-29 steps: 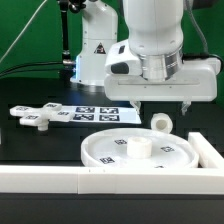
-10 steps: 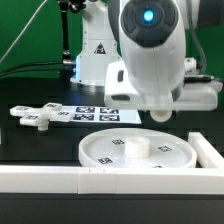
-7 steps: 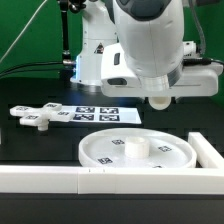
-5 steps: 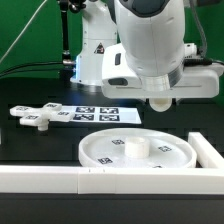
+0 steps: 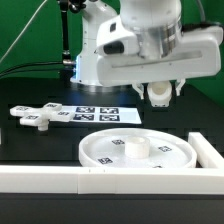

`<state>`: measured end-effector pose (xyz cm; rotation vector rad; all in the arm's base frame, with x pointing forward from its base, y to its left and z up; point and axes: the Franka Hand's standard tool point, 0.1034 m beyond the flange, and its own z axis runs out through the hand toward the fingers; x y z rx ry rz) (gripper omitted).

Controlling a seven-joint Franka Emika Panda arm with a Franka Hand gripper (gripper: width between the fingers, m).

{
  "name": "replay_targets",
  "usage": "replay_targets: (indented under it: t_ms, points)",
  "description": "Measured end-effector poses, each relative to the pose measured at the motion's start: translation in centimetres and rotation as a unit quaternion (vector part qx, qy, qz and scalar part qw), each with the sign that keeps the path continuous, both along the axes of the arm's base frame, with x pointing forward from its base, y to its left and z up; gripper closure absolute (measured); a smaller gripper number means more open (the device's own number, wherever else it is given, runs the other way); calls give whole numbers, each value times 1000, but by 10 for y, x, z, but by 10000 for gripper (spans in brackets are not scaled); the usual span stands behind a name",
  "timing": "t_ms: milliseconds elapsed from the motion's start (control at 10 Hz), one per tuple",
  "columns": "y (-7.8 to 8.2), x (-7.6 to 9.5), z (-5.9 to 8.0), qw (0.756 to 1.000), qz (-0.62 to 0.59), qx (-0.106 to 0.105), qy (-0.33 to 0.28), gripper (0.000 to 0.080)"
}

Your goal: Assemble round table

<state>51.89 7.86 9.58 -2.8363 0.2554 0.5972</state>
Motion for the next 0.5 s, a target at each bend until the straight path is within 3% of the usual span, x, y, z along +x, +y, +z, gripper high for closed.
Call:
replay_targets:
  t_ms: [300,500]
  points:
    - [-2,4,-5,993,-16,-31,-117,390]
    - [-9,11,-4,984,-2,-41,-176,390]
